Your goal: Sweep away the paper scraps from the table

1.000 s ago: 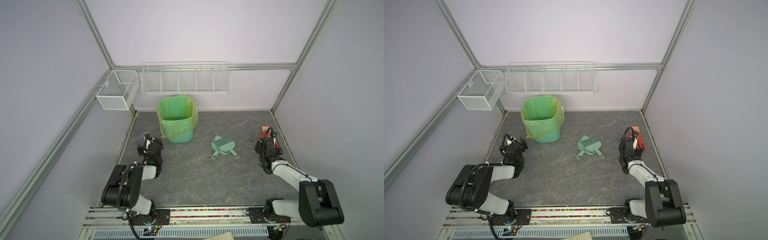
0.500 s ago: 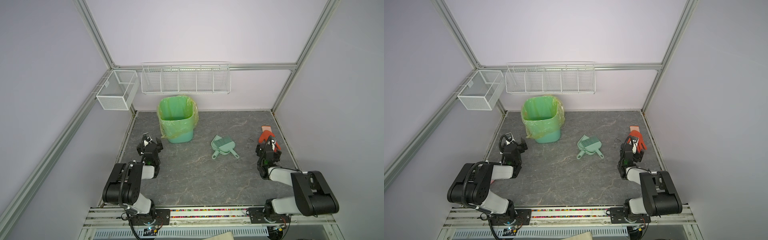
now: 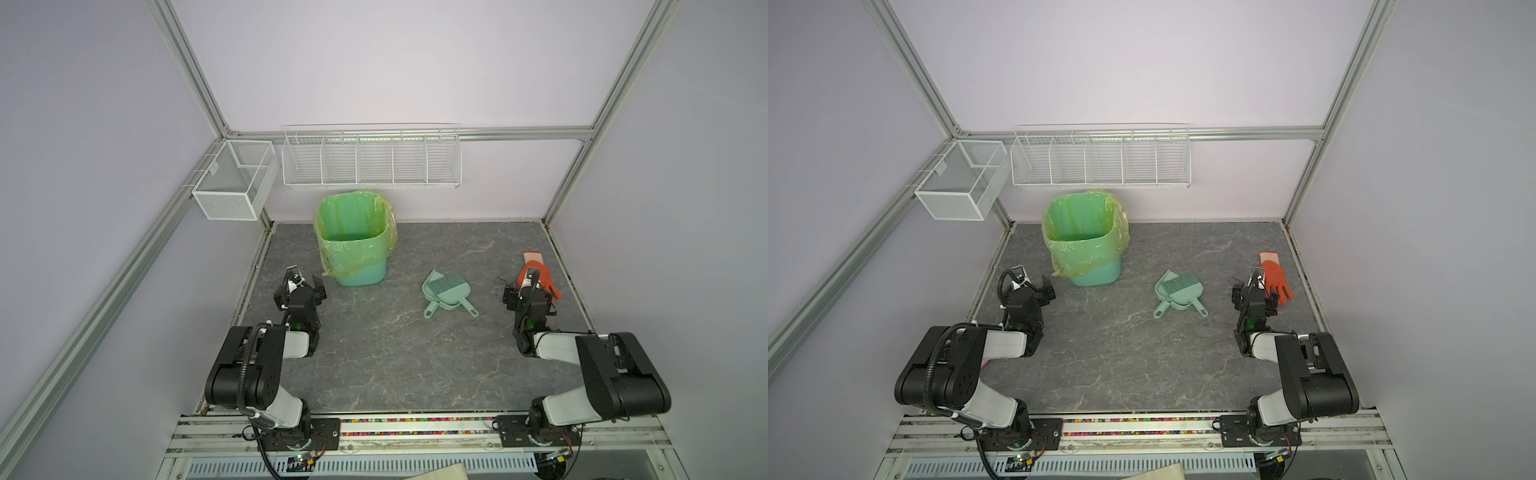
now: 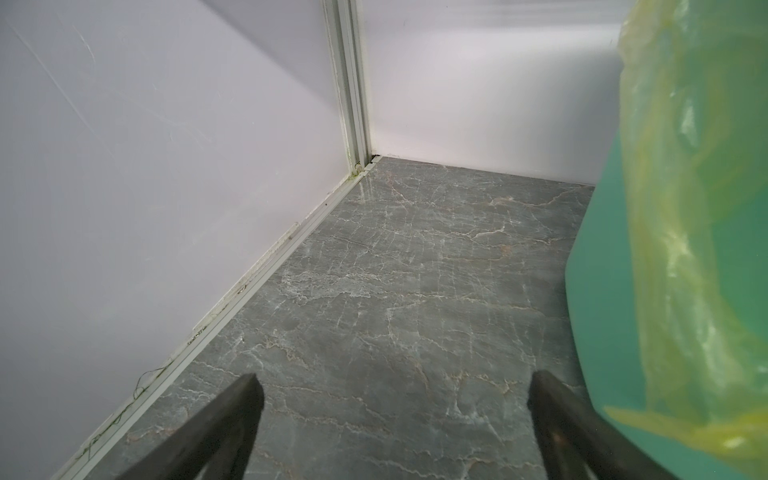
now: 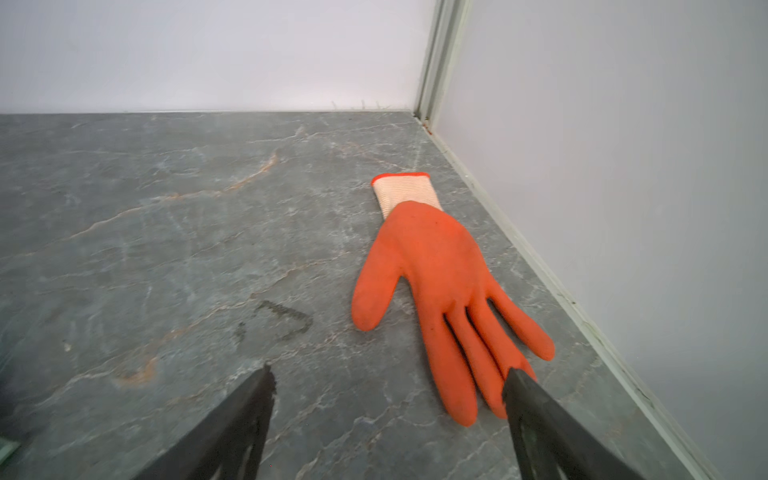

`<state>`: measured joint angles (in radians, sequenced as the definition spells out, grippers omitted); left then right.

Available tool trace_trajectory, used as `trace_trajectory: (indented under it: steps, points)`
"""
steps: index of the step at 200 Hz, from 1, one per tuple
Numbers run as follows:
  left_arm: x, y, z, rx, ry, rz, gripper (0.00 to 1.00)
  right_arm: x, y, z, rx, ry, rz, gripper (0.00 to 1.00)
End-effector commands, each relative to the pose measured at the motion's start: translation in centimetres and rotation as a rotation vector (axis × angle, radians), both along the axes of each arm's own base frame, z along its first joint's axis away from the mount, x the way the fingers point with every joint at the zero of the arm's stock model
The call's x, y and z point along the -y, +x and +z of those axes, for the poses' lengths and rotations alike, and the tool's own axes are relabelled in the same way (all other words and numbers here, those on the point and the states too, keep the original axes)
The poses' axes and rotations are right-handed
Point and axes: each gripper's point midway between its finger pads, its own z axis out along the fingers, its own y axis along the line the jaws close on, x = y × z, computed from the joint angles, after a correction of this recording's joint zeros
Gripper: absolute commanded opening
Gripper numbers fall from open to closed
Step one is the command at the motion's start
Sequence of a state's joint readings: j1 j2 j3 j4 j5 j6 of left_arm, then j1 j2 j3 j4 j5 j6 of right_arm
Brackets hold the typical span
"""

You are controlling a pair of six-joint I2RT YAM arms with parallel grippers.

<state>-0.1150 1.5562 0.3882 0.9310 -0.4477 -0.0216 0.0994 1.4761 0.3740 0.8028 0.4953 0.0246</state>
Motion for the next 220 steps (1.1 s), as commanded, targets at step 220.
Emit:
trace_trajectory:
  steps: [220]
  points:
    - [0.0, -0.1, -0.1, 0.01, -0.005, 0.0, 0.99, -1.9, 1.5, -0.6, 0.019, 0.058, 0.201, 0.89]
